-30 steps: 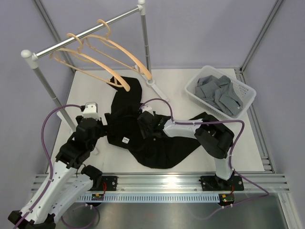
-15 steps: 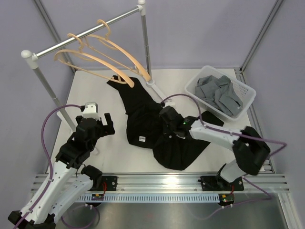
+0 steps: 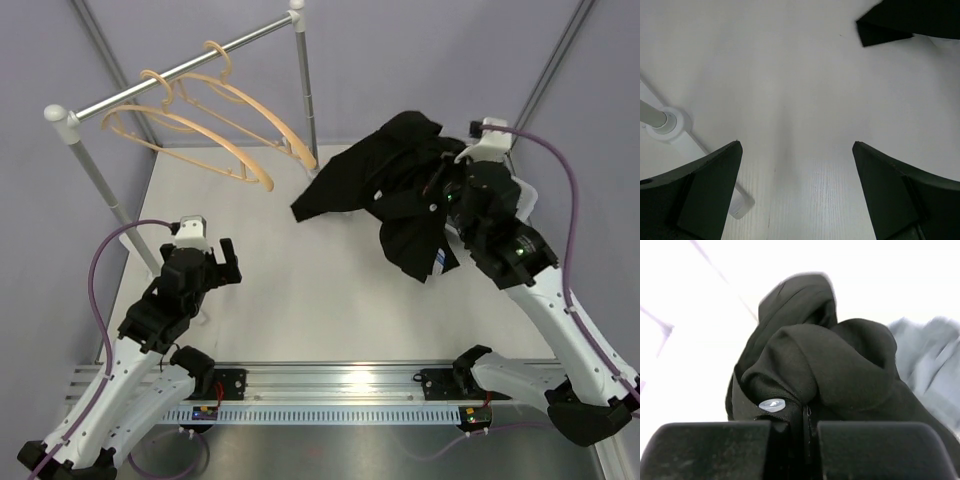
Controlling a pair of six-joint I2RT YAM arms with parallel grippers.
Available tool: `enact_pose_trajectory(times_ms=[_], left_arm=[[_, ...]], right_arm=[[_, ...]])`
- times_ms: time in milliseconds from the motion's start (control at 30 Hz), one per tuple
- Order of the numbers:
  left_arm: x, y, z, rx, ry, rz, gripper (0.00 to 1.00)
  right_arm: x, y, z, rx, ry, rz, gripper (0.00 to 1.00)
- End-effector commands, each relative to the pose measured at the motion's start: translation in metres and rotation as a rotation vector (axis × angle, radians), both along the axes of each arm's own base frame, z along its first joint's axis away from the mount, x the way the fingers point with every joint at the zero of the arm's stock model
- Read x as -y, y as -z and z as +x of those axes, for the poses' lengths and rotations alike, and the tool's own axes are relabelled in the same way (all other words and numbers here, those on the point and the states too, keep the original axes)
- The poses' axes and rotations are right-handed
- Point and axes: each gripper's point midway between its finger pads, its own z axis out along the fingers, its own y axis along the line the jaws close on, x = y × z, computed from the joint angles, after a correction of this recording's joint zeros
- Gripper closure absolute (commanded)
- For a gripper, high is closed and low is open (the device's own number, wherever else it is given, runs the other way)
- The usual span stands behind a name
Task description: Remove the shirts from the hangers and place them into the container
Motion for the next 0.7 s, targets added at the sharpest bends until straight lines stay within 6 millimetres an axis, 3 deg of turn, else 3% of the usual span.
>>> enact_pose_trajectory(times_ms=[0, 33, 100, 133, 200, 233, 267, 300, 333, 367, 400, 433, 500, 533, 667], left_arm=[[-0.001, -0.007, 0.005, 0.038, -0.008, -0.004, 0.01], [-0.001, -0.007, 0.005, 0.037, -0.008, -0.003, 0.01], [-0.001, -0.007, 0.005, 0.038, -0.01, -0.004, 0.01], [-0.001, -0.007, 0.005, 0.038, -0.01, -0.004, 0.01], [-0.002, -0.008, 0.005, 0.039, -0.011, -0.004, 0.01], [-0.002, -0.008, 0.005, 0.039, -0.011, -0.004, 0.01], [-0.002, -0.008, 0.005, 0.039, -0.011, -0.004, 0.01], [-0.002, -0.007, 0.005, 0.037, -0.011, -0.003, 0.01], [-0.002, -0.007, 0.005, 0.037, -0.01, -0.004, 0.01], [-0.001, -0.007, 0.005, 0.037, -0.008, -0.004, 0.01], [-0.001, -0.007, 0.005, 0.037, -0.008, -0.004, 0.01], [-0.001, -0.007, 0.005, 0.035, -0.006, -0.003, 0.01], [0.0, -0.007, 0.005, 0.034, -0.004, -0.004, 0.01], [0.0, -0.007, 0.005, 0.033, -0.004, -0.003, 0.01], [0.0, -0.007, 0.005, 0.033, -0.002, -0.004, 0.01]], right_arm=[[0.041, -0.1, -0.003, 0.234, 0.137, 0.023, 1.0], [0.052, -0.138, -0.01, 0.312, 0.16, 0.046, 1.0], [0.064, -0.169, -0.01, 0.374, 0.2, 0.054, 1.0], [0.069, -0.197, -0.01, 0.428, 0.221, 0.074, 1.0], [0.078, -0.217, 0.001, 0.465, 0.267, 0.054, 1.0], [0.088, -0.245, -0.009, 0.527, 0.286, 0.068, 1.0], [0.092, -0.255, -0.008, 0.548, 0.298, 0.069, 1.0], [0.096, -0.257, 0.008, 0.546, 0.32, 0.046, 1.0], [0.104, -0.282, -0.002, 0.604, 0.334, 0.06, 1.0], [0.107, -0.289, 0.001, 0.62, 0.34, 0.059, 1.0], [0.104, -0.288, 0.017, 0.618, 0.326, 0.041, 1.0], [0.116, -0.305, 0.011, 0.666, 0.349, 0.045, 1.0], [0.114, -0.306, 0.03, 0.673, 0.335, 0.021, 1.0], [0.123, -0.316, 0.025, 0.701, 0.35, 0.023, 1.0], [0.127, -0.307, 0.053, 0.684, 0.313, 0.003, 1.0]])
